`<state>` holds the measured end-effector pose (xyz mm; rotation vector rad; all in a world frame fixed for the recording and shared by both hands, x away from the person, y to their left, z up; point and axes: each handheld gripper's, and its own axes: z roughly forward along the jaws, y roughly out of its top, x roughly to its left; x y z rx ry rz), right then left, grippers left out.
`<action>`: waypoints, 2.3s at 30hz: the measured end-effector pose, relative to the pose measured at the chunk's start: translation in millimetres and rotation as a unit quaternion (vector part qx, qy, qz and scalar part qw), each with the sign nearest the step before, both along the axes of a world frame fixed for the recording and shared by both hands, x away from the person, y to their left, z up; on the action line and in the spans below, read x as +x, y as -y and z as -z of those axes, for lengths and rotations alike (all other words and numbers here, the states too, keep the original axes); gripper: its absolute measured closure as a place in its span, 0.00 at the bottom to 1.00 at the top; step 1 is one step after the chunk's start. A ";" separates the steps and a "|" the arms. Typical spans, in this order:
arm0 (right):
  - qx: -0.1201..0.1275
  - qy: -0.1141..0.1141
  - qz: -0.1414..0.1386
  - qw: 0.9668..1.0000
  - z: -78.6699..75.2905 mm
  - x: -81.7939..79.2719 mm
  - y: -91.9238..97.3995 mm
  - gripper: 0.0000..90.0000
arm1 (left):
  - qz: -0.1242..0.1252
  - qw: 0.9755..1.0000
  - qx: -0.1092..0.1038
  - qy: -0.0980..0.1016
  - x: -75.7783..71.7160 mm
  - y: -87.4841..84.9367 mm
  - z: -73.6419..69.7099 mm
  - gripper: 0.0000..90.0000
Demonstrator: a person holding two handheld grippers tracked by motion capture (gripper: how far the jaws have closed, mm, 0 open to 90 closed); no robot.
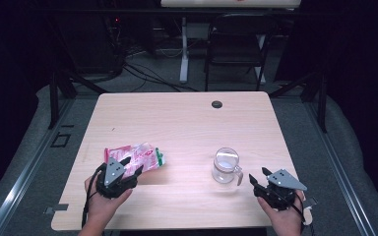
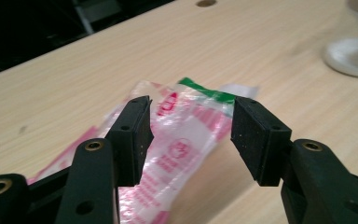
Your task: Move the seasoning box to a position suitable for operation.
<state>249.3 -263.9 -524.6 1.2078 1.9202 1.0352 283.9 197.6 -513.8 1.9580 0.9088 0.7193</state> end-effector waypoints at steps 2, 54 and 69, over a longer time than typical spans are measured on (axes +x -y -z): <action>-0.001 -0.002 -0.003 1.000 -0.1 -2.2 -1.5 0.56 | 0.011 1.000 -0.012 -0.008 0.4 -0.2 4.3 0.51; 0.005 -0.058 -0.049 0.997 18.8 26.2 -38.7 0.81 | -0.024 0.994 -0.093 -0.055 -7.6 -24.4 12.1 0.52; 0.006 -0.062 -0.074 0.995 17.3 25.5 -42.8 0.81 | -0.016 0.994 -0.092 -0.052 -8.2 -21.1 12.3 0.52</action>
